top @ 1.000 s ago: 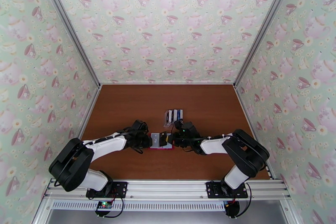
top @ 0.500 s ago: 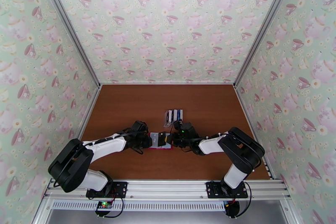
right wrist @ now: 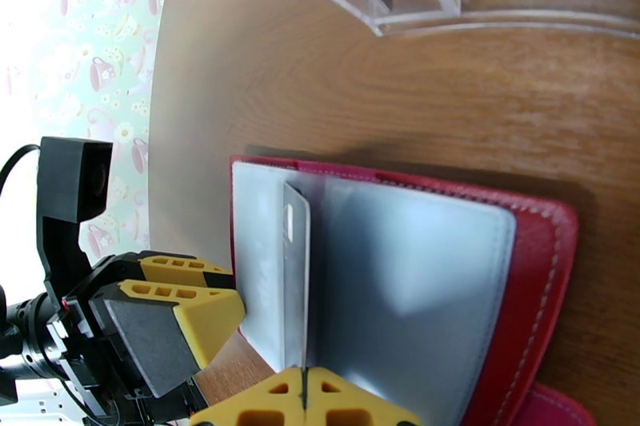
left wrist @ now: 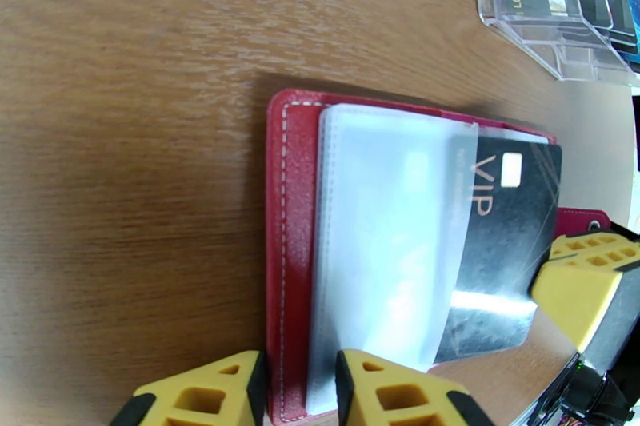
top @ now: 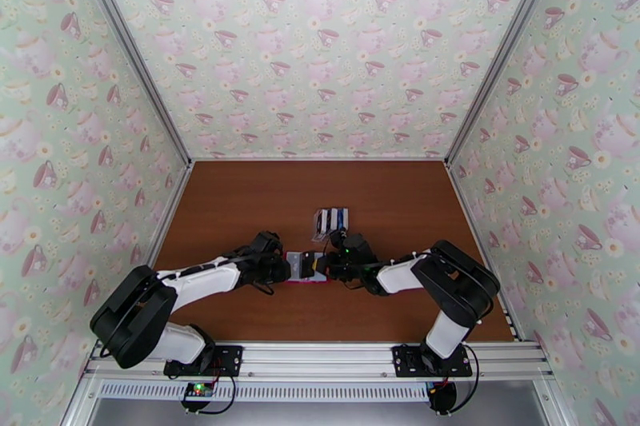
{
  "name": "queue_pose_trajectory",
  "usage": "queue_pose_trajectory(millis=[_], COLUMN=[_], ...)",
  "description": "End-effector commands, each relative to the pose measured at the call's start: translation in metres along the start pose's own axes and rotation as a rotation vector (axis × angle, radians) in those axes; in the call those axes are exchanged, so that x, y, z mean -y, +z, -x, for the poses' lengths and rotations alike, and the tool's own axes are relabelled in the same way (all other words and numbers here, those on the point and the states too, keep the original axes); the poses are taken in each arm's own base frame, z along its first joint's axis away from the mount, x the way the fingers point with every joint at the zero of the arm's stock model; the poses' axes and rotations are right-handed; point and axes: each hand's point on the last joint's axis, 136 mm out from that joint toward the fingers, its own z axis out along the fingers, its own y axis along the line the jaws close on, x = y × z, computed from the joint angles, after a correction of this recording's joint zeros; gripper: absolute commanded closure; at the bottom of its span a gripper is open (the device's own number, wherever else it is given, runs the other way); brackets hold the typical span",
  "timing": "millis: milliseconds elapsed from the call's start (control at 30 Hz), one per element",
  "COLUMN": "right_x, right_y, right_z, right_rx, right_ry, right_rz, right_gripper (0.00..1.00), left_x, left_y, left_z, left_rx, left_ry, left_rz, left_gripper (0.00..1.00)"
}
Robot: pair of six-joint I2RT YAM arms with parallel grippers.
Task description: Put the credit cards into the card holder
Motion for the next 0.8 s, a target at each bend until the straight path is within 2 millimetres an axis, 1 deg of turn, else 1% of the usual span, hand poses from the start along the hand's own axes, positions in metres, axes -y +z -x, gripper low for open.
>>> queue_pose_trajectory(millis=[0,100,233,333,433,600,767], right_x=[0.0116,0.0131,0.016,0.0147,0.0145,0.0174,0.0148], right_y=[0.0044,0.0045,0.0033,0.0023,0.0015,0.0019,0.0034], right_z=[-0.0067,-0.0077,-0.0065,-0.0048,-0.0031,-0.0039,-0.0046], right_rx=[-0.014,-0.018,-0.027,-0.03,-0.035,-0.06,-0.083], right_ry=[0.016,0.011,-0.002,-0.023,-0.036,-0.066,-0.112], right_rz=[-0.046,-0.064,-0.113,-0.15,-0.185,-0.275,-0.351], right_gripper=[1.0,1.0,0.96,0.86,0.8,0.78,0.77], left_x=[-0.0212,-0.0212,-0.0212,-0.0201,-0.0189,-0.0169,-0.0148], left_y=[0.0088,0.0093,0.0095,0.0099,0.0101,0.0101,0.0102], left_z=[-0.0393,-0.0398,-0.0393,-0.0383,-0.0378,-0.036,-0.0339], left_rx=[-0.125,-0.125,-0.122,-0.12,-0.119,-0.116,-0.112], left_ry=[-0.021,-0.021,-0.019,-0.016,-0.012,-0.007,-0.002], left_rz=[0.062,0.063,0.064,0.063,0.059,0.054,0.049], left_gripper=[0.68,0.68,0.68,0.7,0.73,0.74,0.75])
